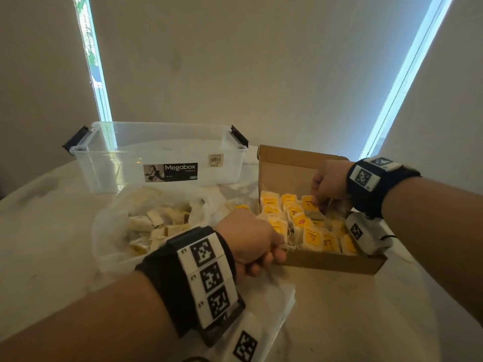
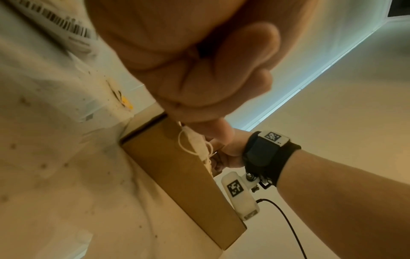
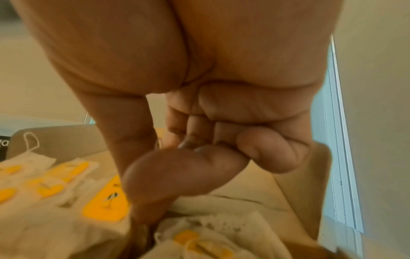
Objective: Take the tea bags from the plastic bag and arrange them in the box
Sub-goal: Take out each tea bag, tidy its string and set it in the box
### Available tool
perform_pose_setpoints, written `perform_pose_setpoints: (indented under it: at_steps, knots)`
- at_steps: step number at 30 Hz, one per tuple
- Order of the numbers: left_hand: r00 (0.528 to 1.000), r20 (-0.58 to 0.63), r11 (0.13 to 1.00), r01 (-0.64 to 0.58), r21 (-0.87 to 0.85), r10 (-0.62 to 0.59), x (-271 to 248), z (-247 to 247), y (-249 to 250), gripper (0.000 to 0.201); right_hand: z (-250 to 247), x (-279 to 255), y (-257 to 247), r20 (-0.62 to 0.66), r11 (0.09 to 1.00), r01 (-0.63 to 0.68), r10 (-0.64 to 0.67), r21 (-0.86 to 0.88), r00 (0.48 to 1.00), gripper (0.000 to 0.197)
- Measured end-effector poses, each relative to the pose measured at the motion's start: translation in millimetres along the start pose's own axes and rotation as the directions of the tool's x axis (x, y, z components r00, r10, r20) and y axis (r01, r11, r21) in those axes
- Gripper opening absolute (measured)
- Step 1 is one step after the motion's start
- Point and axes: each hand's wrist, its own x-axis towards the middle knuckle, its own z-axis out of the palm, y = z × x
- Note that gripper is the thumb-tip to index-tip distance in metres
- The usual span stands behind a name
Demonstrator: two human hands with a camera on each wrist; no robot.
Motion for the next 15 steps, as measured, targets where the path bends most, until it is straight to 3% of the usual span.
perform_pose_setpoints:
  at_steps: [4,7,9,11,13,15]
  knots:
    - [0.999,0.028,0.998,0.020,-0.053,-0.018,-1,-1,3,0.009,0,-3,-3,0.043,0.999,-0.038,0.039,-0.023,0.998,0.015]
    - [0.990,0.137,0.959,0.081,-0.272,-0.045,-7,-5,12,0.017,-9,-9,-1,0.011,0.995,-0.084,0.083,0.052,0.996,0.013]
    - [0.975,0.222,0.860,0.129,-0.493,-0.018,-12,-8,19,0.028,-22,-18,1,-0.048,0.997,-0.053,0.056,0.046,0.997,0.014]
    - [0.961,0.273,0.709,0.166,-0.686,0.039,-15,-10,23,0.038,-36,-36,-3,-0.116,0.999,0.031,-0.029,0.018,0.993,0.015]
    - [0.957,0.271,0.584,0.164,-0.795,0.100,-16,-8,25,0.041,-43,-58,-8,-0.151,0.988,0.143,-0.133,0.059,0.979,0.015]
    - [0.956,0.253,0.515,0.145,-0.845,0.147,-18,-4,26,0.040,-40,-82,-15,-0.129,0.961,0.235,-0.217,0.143,0.967,0.013]
